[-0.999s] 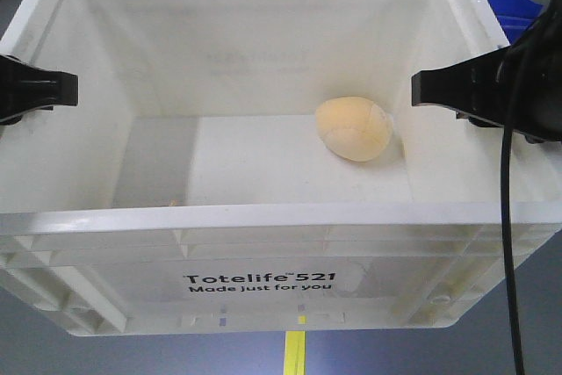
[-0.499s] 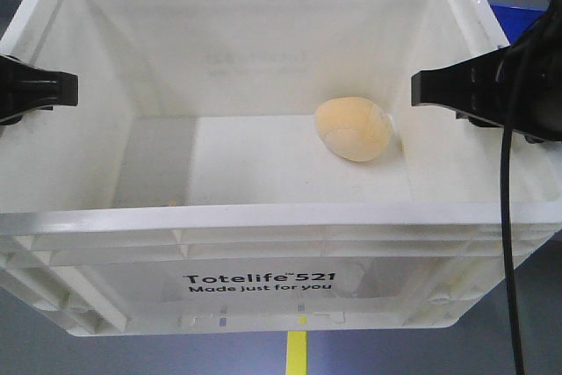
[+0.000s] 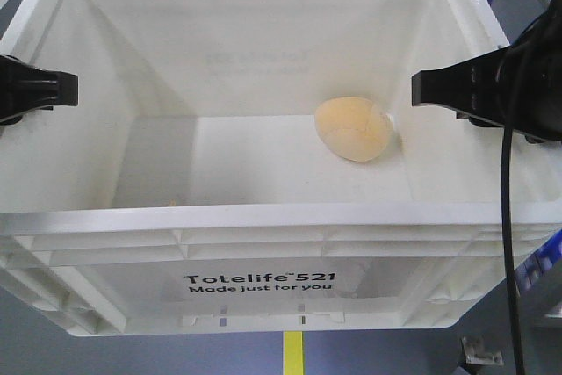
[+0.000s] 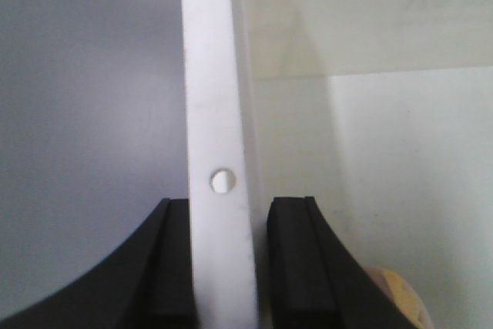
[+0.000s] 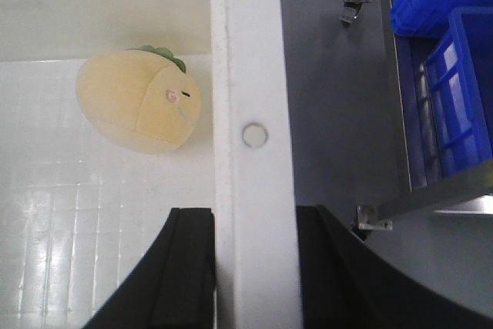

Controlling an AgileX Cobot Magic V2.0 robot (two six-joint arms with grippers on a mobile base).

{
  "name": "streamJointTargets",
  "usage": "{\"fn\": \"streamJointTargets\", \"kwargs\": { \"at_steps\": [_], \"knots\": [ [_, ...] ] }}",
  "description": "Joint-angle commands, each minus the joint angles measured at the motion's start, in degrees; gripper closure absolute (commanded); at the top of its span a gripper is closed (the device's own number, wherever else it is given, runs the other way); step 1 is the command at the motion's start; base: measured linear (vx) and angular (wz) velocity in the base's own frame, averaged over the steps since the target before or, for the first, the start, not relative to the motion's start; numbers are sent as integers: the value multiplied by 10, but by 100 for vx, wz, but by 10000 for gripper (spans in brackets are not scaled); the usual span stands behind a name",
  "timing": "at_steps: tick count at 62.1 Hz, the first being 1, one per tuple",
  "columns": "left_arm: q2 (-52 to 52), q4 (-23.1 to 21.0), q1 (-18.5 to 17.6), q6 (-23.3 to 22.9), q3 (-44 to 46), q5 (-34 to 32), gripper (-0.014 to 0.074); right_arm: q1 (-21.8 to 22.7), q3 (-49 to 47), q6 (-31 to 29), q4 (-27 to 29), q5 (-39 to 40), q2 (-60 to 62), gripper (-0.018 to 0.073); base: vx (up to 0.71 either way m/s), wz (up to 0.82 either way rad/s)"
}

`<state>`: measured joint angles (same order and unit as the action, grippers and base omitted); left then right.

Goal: Place moving items into box and shelve
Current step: 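Hold the tote with both grippers while the base drives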

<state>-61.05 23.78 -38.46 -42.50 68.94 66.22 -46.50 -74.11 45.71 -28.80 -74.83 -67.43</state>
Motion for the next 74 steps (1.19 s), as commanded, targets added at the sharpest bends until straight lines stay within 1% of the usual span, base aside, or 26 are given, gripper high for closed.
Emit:
{"fn": "streamJointTargets", "kwargs": {
  "at_steps": [1,74],
  "knots": [
    [12,16,-8,1,20,-85,503,-5,-24,-5,-40,17,14,559,50,-7],
    [12,17,-8,1,20,-85,503,-5,-24,-5,-40,17,14,559,51,-2]
  ]
}}
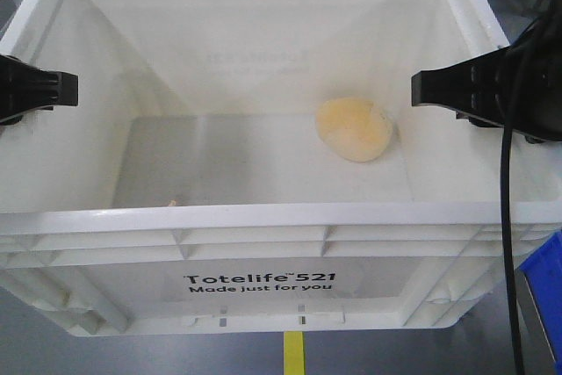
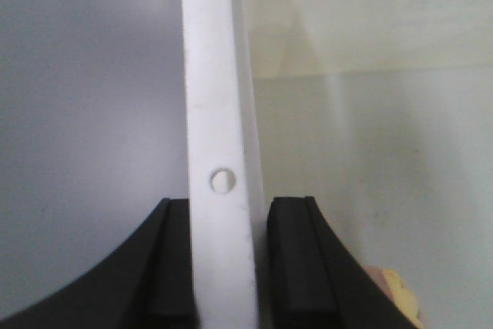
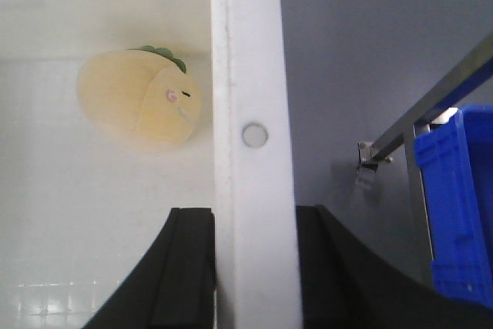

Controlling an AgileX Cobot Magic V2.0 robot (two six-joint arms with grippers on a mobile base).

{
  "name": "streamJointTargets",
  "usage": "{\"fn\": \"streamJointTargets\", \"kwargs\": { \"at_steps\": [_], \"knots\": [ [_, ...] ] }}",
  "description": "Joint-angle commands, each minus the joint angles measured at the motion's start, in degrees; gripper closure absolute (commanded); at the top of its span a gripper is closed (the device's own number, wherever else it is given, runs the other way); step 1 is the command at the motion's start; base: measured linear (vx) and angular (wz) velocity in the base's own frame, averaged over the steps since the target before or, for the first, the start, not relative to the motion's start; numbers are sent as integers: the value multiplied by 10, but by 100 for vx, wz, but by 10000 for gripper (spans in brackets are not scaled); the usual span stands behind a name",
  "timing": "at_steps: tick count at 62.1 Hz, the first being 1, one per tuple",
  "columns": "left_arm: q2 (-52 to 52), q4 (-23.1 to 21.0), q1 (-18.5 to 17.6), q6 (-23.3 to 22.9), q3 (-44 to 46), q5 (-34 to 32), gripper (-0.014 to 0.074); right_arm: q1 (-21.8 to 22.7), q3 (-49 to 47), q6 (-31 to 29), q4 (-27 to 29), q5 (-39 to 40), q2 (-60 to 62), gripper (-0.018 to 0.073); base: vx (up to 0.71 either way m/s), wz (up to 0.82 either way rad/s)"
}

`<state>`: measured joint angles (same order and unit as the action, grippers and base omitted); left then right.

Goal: Place moving items into box and shelve
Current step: 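Hold the tote with both grippers while the base drives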

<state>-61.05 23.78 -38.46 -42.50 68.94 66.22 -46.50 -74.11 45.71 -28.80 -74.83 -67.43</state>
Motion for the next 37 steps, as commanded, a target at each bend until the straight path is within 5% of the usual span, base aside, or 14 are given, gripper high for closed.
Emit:
{"fn": "streamJointTargets", "kwargs": {
  "at_steps": [1,37],
  "knots": [
    [12,17,-8,1,20,-85,503,-5,-24,-5,-40,17,14,559,51,-1],
    [12,16,-8,1,20,-85,503,-5,-24,-5,-40,17,14,559,50,-2]
  ]
}}
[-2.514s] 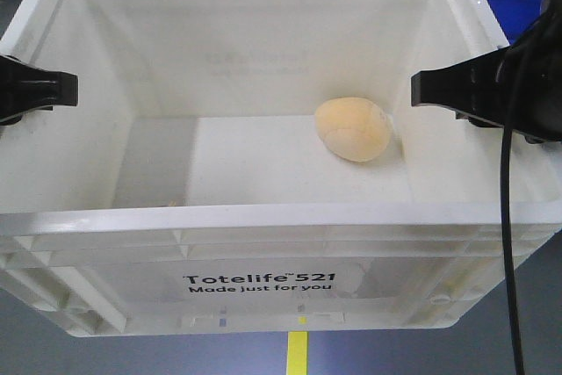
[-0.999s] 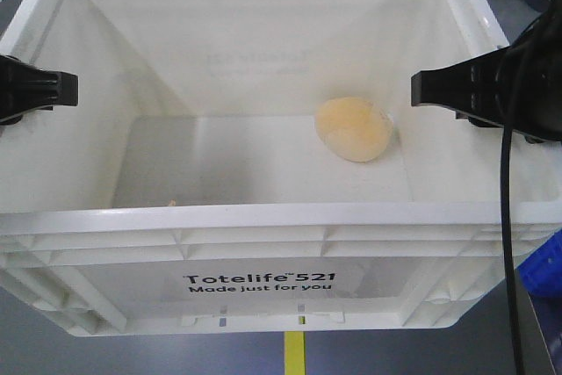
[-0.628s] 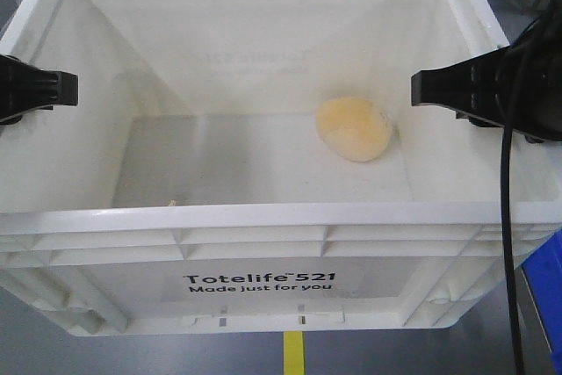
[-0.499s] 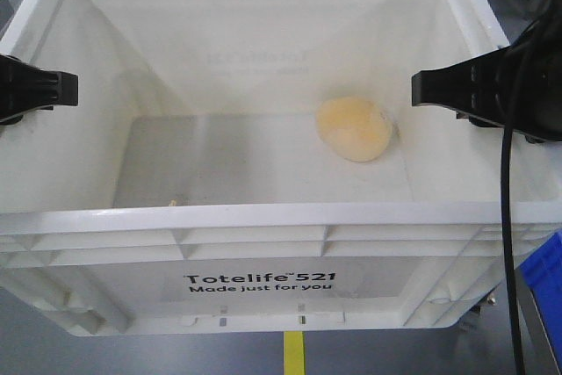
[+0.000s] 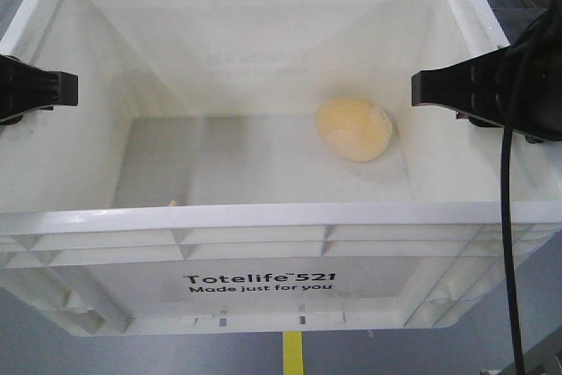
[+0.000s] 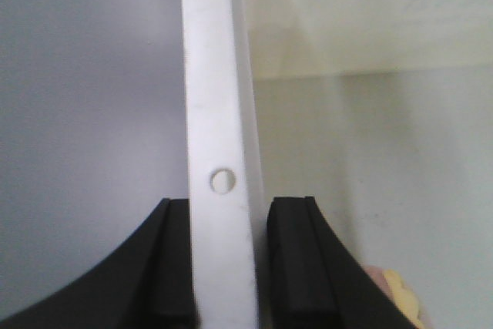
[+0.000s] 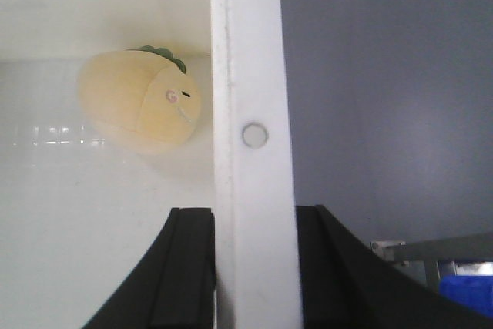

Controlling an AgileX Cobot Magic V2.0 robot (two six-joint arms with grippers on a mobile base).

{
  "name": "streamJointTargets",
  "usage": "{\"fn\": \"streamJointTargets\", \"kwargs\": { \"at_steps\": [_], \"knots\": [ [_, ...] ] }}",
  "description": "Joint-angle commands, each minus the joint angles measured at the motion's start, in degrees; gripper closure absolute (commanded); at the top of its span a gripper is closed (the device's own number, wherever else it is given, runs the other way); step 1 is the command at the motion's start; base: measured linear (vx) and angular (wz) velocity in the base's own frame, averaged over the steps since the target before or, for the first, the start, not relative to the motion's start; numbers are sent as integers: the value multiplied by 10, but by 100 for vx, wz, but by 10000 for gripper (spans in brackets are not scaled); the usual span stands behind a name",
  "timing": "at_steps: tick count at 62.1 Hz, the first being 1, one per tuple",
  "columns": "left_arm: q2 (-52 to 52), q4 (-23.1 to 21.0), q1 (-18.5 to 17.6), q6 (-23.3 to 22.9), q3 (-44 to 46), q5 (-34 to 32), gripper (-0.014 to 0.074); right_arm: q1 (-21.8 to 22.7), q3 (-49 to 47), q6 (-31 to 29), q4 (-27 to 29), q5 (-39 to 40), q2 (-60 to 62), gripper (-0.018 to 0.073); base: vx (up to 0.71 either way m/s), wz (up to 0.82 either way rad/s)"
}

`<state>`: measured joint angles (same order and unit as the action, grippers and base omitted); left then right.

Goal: Place moving items into box and shelve
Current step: 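Hold the tote with both grippers while the base drives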

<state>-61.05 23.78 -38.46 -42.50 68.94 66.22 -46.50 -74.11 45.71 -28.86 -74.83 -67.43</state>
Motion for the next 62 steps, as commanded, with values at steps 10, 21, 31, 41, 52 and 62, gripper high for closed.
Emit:
{"fn": "streamJointTargets", "kwargs": {
  "at_steps": [10,21,31,41,52,62],
  "knots": [
    [12,16,-8,1,20,-85,503,-5,-24,-5,-39,17,14,559,49,-5],
    [12,16,-8,1,20,-85,503,-5,-24,-5,-39,17,14,559,48,-5],
    [12,16,-8,1,20,-85,503,-5,-24,-5,-39,17,14,559,47,-5],
    [12,16,-8,1,20,-85,503,-5,-24,-5,-39,17,14,559,45,-6],
    [12,16,-8,1,20,-85,503,-5,-24,-5,-39,17,14,559,44,-5],
    [12,16,-8,1,20,-85,503,-5,-24,-5,-39,17,14,559,43,-4]
  ]
}}
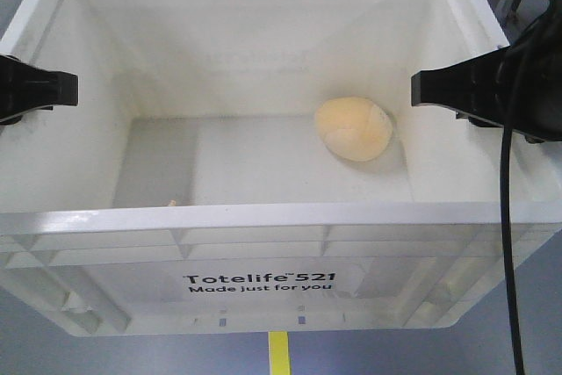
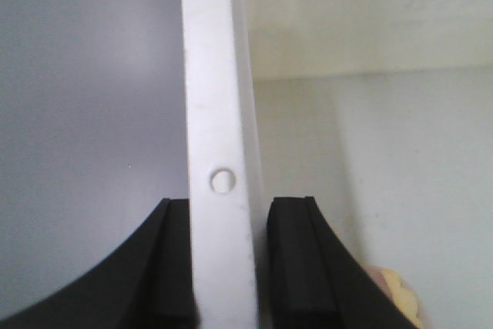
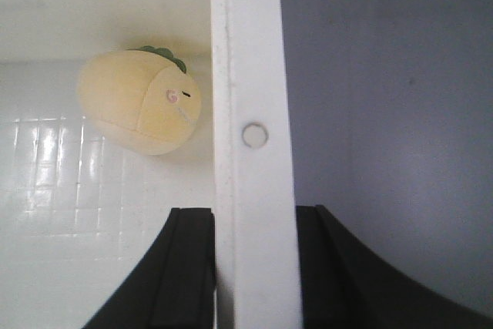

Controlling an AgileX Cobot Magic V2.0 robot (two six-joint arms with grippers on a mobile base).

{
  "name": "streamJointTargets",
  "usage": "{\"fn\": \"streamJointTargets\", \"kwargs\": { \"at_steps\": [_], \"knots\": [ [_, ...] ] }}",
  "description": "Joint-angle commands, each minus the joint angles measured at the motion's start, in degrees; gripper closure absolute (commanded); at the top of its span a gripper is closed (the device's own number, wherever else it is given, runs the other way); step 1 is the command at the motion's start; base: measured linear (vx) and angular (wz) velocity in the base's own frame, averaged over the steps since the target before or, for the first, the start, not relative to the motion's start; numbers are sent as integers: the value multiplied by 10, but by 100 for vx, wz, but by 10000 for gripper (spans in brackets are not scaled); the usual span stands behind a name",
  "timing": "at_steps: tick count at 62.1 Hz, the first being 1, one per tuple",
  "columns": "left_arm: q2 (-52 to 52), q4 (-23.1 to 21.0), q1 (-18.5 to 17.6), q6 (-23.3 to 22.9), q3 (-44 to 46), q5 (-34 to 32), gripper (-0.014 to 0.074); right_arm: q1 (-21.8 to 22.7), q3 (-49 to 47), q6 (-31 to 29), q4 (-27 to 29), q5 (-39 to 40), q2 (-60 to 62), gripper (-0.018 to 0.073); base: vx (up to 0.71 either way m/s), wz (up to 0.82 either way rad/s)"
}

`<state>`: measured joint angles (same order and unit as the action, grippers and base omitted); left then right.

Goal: Place moving items into box and shelve
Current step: 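Hold the tote with both grippers while the base drives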

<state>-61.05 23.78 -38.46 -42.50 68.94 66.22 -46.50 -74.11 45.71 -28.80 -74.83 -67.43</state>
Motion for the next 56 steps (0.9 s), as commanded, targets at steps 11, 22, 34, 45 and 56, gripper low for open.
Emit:
{"fn": "streamJointTargets", "kwargs": {
  "at_steps": [11,22,34,45,56],
  "knots": [
    [12,16,-8,1,20,-85,503,-5,-24,-5,-40,17,14,559,42,-4],
    [12,16,-8,1,20,-85,503,-5,-24,-5,-40,17,14,559,41,-6],
    [12,16,-8,1,20,-85,503,-5,-24,-5,-40,17,14,559,40,-5],
    [12,16,-8,1,20,-85,503,-5,-24,-5,-40,17,14,559,37,-5],
    [12,16,-8,1,20,-85,503,-5,-24,-5,-40,17,14,559,33,-6]
  ]
}}
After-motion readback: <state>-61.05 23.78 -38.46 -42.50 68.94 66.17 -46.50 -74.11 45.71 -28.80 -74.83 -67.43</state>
